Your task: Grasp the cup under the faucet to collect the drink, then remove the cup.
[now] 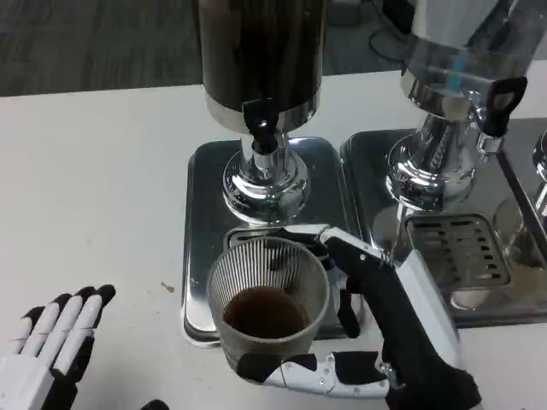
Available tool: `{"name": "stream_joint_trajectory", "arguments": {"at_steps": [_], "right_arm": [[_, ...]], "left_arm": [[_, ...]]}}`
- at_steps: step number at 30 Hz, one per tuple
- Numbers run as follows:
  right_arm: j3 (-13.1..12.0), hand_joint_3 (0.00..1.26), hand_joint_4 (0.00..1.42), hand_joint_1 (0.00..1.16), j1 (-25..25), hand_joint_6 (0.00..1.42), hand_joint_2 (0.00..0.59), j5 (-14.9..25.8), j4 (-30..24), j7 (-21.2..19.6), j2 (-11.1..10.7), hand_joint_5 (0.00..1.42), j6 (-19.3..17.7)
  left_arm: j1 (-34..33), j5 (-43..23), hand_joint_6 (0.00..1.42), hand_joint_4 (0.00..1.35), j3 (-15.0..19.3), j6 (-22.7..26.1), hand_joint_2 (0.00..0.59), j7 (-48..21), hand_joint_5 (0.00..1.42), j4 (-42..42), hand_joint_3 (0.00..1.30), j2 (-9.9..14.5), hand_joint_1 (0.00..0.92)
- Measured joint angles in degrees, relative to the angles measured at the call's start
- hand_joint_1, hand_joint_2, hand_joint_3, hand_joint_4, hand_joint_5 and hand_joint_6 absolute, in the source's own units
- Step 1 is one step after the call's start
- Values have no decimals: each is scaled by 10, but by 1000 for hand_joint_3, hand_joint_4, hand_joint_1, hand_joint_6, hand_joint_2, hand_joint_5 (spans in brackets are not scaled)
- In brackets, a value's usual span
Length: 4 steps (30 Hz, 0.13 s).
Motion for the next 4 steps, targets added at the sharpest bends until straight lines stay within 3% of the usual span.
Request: {"name": "stream_joint_trajectory", "arguments": {"at_steps": [4], "right_arm": [[-3,546,681,982,3,1368,102,0,0,0,5,964,0]], "left_arm": [[-1,2,0,0,-1,3,139,0,0,0,0,-3,0]]}}
